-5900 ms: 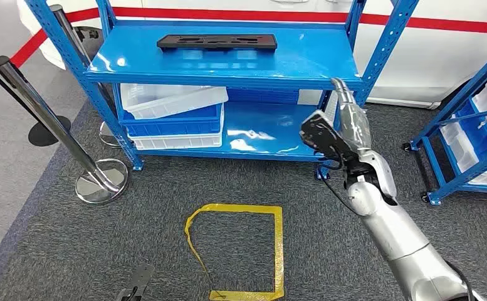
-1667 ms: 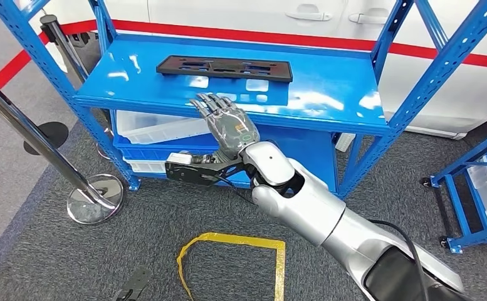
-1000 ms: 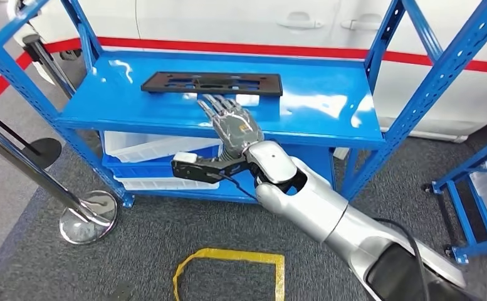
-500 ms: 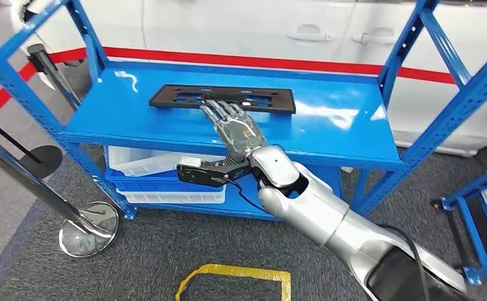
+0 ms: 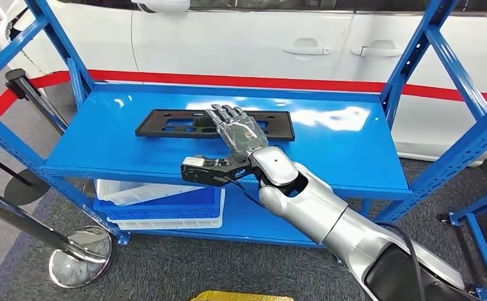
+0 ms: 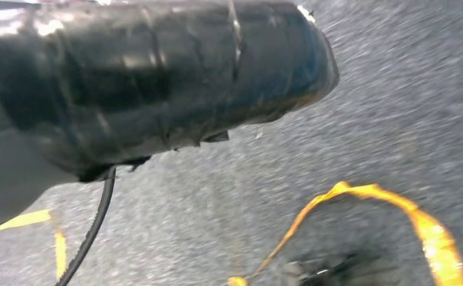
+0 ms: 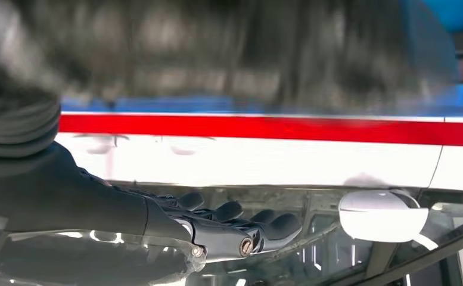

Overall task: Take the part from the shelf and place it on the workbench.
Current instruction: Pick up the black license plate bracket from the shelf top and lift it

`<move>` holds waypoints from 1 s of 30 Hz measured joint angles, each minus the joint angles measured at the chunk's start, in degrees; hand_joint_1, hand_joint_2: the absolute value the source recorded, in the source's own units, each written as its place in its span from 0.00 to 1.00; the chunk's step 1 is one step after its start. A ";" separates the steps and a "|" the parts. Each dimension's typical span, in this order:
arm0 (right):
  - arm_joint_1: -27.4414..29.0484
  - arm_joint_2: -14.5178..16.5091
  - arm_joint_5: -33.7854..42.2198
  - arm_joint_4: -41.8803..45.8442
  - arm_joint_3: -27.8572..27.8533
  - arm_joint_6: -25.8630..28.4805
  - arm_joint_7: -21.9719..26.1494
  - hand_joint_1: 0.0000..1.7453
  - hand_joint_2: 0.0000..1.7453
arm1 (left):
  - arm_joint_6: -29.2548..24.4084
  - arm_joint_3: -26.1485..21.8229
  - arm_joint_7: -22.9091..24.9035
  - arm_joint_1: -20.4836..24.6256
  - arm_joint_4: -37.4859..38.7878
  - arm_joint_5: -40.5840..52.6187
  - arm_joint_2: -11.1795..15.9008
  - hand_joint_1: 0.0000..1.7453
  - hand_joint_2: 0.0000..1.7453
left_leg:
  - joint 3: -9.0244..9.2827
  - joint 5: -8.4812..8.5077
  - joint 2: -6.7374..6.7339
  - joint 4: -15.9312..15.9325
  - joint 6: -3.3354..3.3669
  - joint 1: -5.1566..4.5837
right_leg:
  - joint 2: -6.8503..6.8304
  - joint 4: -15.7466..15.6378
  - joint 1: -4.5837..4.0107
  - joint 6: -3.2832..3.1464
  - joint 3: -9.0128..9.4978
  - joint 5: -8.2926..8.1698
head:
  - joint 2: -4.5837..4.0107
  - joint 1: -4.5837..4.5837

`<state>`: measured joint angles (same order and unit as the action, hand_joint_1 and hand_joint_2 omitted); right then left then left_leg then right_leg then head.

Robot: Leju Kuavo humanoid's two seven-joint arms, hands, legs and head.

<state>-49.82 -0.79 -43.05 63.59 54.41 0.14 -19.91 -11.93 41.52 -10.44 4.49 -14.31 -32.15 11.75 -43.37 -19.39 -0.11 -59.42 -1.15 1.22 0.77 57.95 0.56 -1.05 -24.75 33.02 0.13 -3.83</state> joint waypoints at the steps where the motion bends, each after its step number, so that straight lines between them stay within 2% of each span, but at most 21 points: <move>1: -0.01 0.02 -0.34 -0.30 0.01 -0.43 -0.36 0.00 1.00 | -0.48 -0.01 -0.04 0.02 0.04 -0.04 -0.05 0.00 0.00 | -0.08 2.04 0.01 0.81 0.41 -0.09 | 0.11 -0.07 -0.08 0.40 0.28 0.72 | 0.00 -0.04; 4: -0.32 -0.05 -1.80 -0.93 0.03 -1.50 -1.70 0.00 1.00 | -2.04 -0.02 0.00 0.26 0.13 -0.10 -0.21 0.00 0.00 | 0.19 1.34 0.19 0.55 1.66 -0.15 | 0.03 -0.65 0.11 1.32 0.89 2.12 | 0.00 0.21; 5: -0.45 -0.12 -2.24 -1.14 0.03 -2.00 -2.20 0.00 1.00 | -2.40 -0.03 0.03 0.31 0.14 -0.10 -0.23 0.00 0.00 | 0.53 1.04 0.19 0.86 2.08 -0.15 | -0.09 0.67 0.18 1.51 0.32 2.86 | 0.00 0.33; 6: -0.53 -0.22 -2.57 -1.41 0.03 -2.70 -2.73 0.00 1.00 | -2.65 -0.03 0.07 0.37 0.14 -0.08 -0.24 0.00 0.00 | 0.99 0.74 0.19 1.16 2.49 -0.14 | -0.17 3.38 0.19 1.65 -1.15 3.94 | 0.00 0.40; 7: -0.53 -0.38 -2.85 -1.84 0.04 -3.66 -3.36 0.00 1.00 | -2.84 -0.03 0.14 0.45 0.15 -0.02 -0.24 0.00 0.00 | 1.42 0.39 0.21 1.33 2.82 -0.23 | -0.22 7.37 0.13 1.71 -3.67 5.13 | 0.00 0.45; 9: -0.31 -0.83 -3.31 -2.98 0.04 -6.01 -4.58 0.00 1.00 | -3.07 -0.03 0.49 0.59 0.16 0.10 -0.30 0.00 0.00 | 2.11 -0.33 0.34 1.45 3.19 -0.43 | -0.24 14.98 0.03 1.73 -9.76 6.24 | 0.00 0.46; 10: -0.14 -1.16 -3.52 -3.58 0.05 -7.16 -5.04 0.00 1.00 | -3.18 -0.03 0.75 0.62 0.16 0.10 -0.36 0.00 0.00 | 2.46 -0.69 0.45 1.43 3.24 -0.52 | -0.24 16.56 0.00 1.68 -11.99 5.40 | 0.00 0.47; 11: 0.00 -1.50 -3.76 -4.14 0.05 -8.21 -5.46 0.00 1.00 | -3.31 -0.03 1.04 0.59 0.16 0.07 -0.44 0.00 0.00 | 2.90 -1.05 0.59 1.39 3.25 -0.60 | -0.24 15.79 -0.06 1.53 -13.09 3.34 | 0.00 0.49; 13: 0.01 -2.22 -4.18 -5.17 0.05 -9.70 -6.16 0.00 1.00 | -3.59 -0.03 1.48 0.49 0.16 -0.01 -0.64 0.00 0.00 | 3.92 -1.68 0.81 1.38 3.13 -0.71 | -0.23 9.21 -0.36 0.81 -12.32 -2.49 | 0.00 0.50; 14: -0.10 -2.46 -4.31 -5.64 0.05 -10.13 -6.39 0.00 1.00 | -3.67 -0.03 1.62 0.51 0.17 -0.03 -0.77 0.00 0.25 | 4.35 -2.02 0.91 1.25 2.94 -0.86 | -0.23 5.53 -0.57 0.37 -11.40 -4.89 | 0.00 0.47; 15: -0.20 -2.64 -4.36 -6.04 0.05 -10.33 -6.51 0.00 1.00 | -3.73 -0.03 1.72 0.58 0.17 -0.02 -0.87 0.00 0.50 | 4.66 -2.25 0.97 1.21 2.70 -0.92 | -0.27 2.96 -0.78 0.05 -10.66 -6.35 | 0.00 0.45; 17: -0.37 -2.84 -4.34 -6.69 0.05 -10.68 -6.80 0.00 1.00 | -3.83 -0.03 1.95 0.71 0.19 -0.02 -1.01 0.00 1.00 | 5.01 -2.58 1.04 1.23 2.07 -0.99 | -0.32 1.21 -1.05 -0.28 -10.16 -7.02 | 0.00 0.42; 19: -0.41 -3.05 -4.12 -7.24 0.05 -11.35 -7.66 0.00 1.00 | -3.98 -0.02 2.29 0.66 0.19 -0.02 -1.12 0.00 0.50 | 5.06 -2.85 0.94 1.10 1.51 -0.90 | -0.33 0.69 -0.78 -0.62 -9.65 -7.42 | 0.00 0.43; 21: -0.39 -3.50 -3.79 -7.86 0.05 -11.93 -8.73 0.00 1.00 | -4.12 -0.01 2.69 0.60 0.19 0.00 -1.30 0.00 0.00 | 3.86 -5.17 0.76 -2.14 1.01 -0.80 | -0.39 0.06 -0.41 -1.03 -9.13 -7.96 | 0.00 0.33; 23: -0.12 -4.35 -3.59 -8.43 0.05 -12.26 -9.71 0.00 1.00 | -4.37 -0.01 3.04 0.52 0.19 0.01 -1.42 0.00 0.00 | 1.00 -9.27 0.67 -9.32 0.53 -0.56 | -0.50 -0.08 -0.39 -1.23 -9.12 -8.09 | 0.00 0.25; 24: 0.18 -4.89 -3.54 -8.63 0.05 -12.52 -10.20 0.00 1.00 | -4.55 -0.01 3.16 0.45 0.19 0.03 -1.45 0.00 0.00 | -0.38 -10.77 0.64 -12.79 0.30 -0.41 | -0.54 -0.07 -0.39 -1.24 -9.13 -8.10 | 0.00 0.25; 25: 0.54 -5.40 -3.51 -8.79 0.05 -12.84 -10.67 0.00 1.00 | -4.72 -0.01 3.26 0.36 0.19 0.09 -1.50 0.00 0.00 | -1.13 -11.37 0.59 -14.82 0.08 -0.24 | -0.57 -0.06 -0.35 -1.20 -9.14 -8.08 | 0.00 0.26; 26: 0.89 -5.92 -3.51 -8.90 0.05 -13.13 -11.06 0.00 1.00 | -4.83 -0.01 3.36 0.29 0.19 0.15 -1.56 0.00 0.00 | -0.82 -10.91 0.53 -14.68 -0.13 -0.04 | -0.58 -0.01 -0.27 -1.12 -9.14 -8.03 | 0.00 0.26; 27: 1.14 -6.37 -3.51 -8.96 0.05 -13.33 -11.31 0.00 1.00 | -4.89 -0.01 3.46 0.26 0.19 0.22 -1.60 0.00 0.00 | 0.63 -9.51 0.47 -12.20 -0.33 0.19 | -0.57 0.12 -0.14 -0.96 -9.13 -7.93 | 0.00 0.26; 29: 1.32 -7.16 -3.51 -9.00 0.04 -13.47 -11.67 0.00 1.00 | -4.93 -0.01 3.67 0.33 0.19 0.30 -1.72 0.00 0.00 | 5.11 -6.56 0.39 -4.33 -0.69 0.53 | -0.46 0.67 -0.01 -0.34 -9.24 -7.53 | 0.00 0.21; 30: 1.34 -7.51 -3.52 -9.00 0.03 -13.43 -11.85 0.00 1.00 | -4.98 -0.01 3.73 0.42 0.19 0.33 -1.77 0.00 0.00 | 6.70 -5.85 0.48 -1.45 -0.54 0.56 | -0.37 0.97 -0.04 0.03 -9.33 -7.32 | 0.00 0.24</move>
<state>-48.48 -8.30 -46.57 54.60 54.45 -13.29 -31.76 -16.91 41.51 -6.71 4.91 -14.12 -31.81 9.98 -36.67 -25.23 0.37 -60.87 -1.69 1.78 0.39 58.92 0.52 -1.02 -34.08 25.70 0.13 -3.59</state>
